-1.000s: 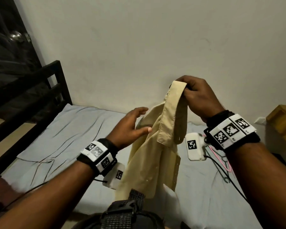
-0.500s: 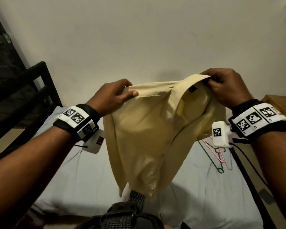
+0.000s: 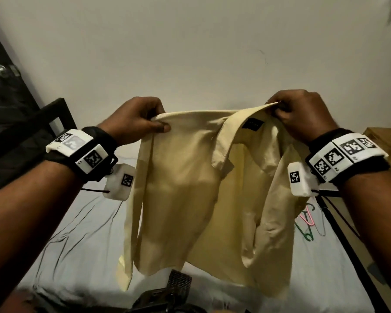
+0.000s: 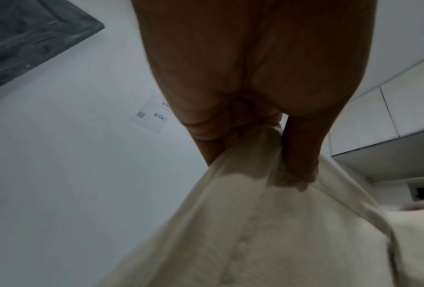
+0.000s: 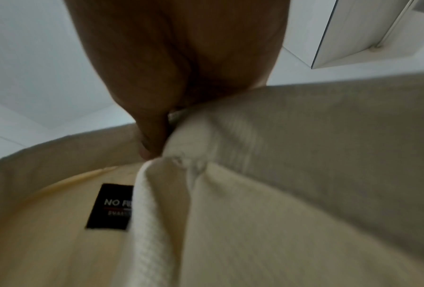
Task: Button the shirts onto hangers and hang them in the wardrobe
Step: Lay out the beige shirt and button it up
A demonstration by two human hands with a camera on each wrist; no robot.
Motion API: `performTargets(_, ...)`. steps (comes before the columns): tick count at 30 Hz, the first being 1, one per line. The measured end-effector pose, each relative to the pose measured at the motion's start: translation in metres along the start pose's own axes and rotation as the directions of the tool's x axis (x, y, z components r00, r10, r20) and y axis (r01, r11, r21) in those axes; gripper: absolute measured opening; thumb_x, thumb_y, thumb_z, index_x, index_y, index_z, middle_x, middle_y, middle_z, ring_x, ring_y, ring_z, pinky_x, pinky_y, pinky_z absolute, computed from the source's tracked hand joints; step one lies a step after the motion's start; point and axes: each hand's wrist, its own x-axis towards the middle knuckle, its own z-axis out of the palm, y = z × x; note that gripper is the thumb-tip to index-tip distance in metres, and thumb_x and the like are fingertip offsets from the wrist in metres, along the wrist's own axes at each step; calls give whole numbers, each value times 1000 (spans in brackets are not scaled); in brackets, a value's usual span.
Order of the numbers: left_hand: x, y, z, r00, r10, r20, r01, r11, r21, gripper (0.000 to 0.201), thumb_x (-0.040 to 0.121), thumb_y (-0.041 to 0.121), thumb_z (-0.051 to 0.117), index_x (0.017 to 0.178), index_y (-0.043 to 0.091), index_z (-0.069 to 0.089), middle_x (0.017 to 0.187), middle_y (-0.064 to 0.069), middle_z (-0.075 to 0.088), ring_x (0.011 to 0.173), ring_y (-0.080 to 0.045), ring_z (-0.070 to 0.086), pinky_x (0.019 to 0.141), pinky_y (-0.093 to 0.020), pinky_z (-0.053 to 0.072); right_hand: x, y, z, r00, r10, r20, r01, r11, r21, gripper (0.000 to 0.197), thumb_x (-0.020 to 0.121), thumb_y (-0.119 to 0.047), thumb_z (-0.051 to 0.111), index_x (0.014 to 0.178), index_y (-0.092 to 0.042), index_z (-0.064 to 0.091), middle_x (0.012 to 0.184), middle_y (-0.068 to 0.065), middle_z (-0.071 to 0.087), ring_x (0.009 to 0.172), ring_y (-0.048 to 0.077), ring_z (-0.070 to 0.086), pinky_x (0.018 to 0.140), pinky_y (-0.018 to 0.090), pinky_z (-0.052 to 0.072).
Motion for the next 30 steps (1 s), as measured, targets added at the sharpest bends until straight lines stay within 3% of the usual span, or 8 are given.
performTargets(3, -3, 6, 19, 989, -83, 122, 112, 961, -252, 39, 91, 3, 72, 120, 26, 59, 95, -5, 67, 77, -17, 64, 67, -33, 49, 0, -9, 3, 996, 77, 47, -77, 997, 0, 25, 85, -6, 61, 101, -19, 75, 101, 7, 73, 98, 26, 66, 82, 28, 47)
performTargets(8, 2, 48, 94, 985, 33, 169, -36, 999, 15, 100, 76, 61, 76, 155, 44, 18, 99, 8, 70, 91, -6, 68, 81, -21, 50, -4, -53, 6, 989, 100, 112, -110, 990, 85, 12, 78, -23, 70, 87, -18, 77, 84, 0, 71, 80, 18, 67, 71, 32, 58)
performTargets(11, 20, 51, 128, 985, 90, 147, -82, 995, -58, 48, 88, 35, 76, 132, 34, 57, 91, 12, 70, 87, -12, 69, 71, -26, 50, -11, -70, 4, 965, 36, 259, -114, 948, 297, 25, 79, -21, 73, 104, -19, 73, 92, 0, 72, 85, 16, 71, 73, 35, 61)
performTargets(14, 29, 38, 125, 998, 64, 6, -59, 951, -304, 25, 93, 10, 56, 106, 22, 73, 98, -4, 76, 92, -26, 72, 72, -35, 54, -30, -58, -4, 837, -259, 483, -292, 535, 792, 55, 91, -4, 69, 141, -14, 51, 123, 9, 68, 114, 18, 67, 88, 42, 60)
performTargets(16, 27, 40, 110, 993, 99, -72, -120, 904, -410, 21, 96, 0, 51, 103, 11, 68, 97, -5, 73, 88, -20, 70, 73, -28, 52, -40, -39, 0, 911, -199, 362, -267, 384, 884, 46, 95, 3, 61, 139, -8, 53, 127, 12, 67, 119, 20, 65, 91, 49, 58)
performTargets(20, 21, 50, 89, 981, 186, -54, -187, 845, -502, 14, 99, -11, 43, 103, -4, 54, 84, 7, 69, 80, -8, 66, 74, -23, 53, -58, -17, 39, 991, 16, 131, -113, 616, 780, 23, 89, -7, 72, 111, -10, 67, 109, 3, 75, 104, 18, 70, 93, 51, 56)
performTargets(24, 15, 57, 83, 998, 3, -64, -45, 746, -665, 27, 105, 0, 31, 92, 9, 53, 75, 4, 69, 71, -9, 67, 68, -23, 56, -75, -37, 71, 947, -101, 304, -138, 728, 672, 50, 72, -34, 88, 109, -31, 55, 123, -16, 62, 115, 2, 60, 87, 22, 51)
performTargets(30, 21, 61, 76, 990, -54, -127, -85, 482, -872, 42, 108, 35, 17, 78, 17, 39, 69, 0, 38, 62, -11, 40, 57, -24, 41, -87, -50, 115, 998, -28, 59, -9, 839, 544, 33, 77, -32, 80, 96, -25, 54, 110, -10, 53, 99, 8, 58, 75, 32, 54)
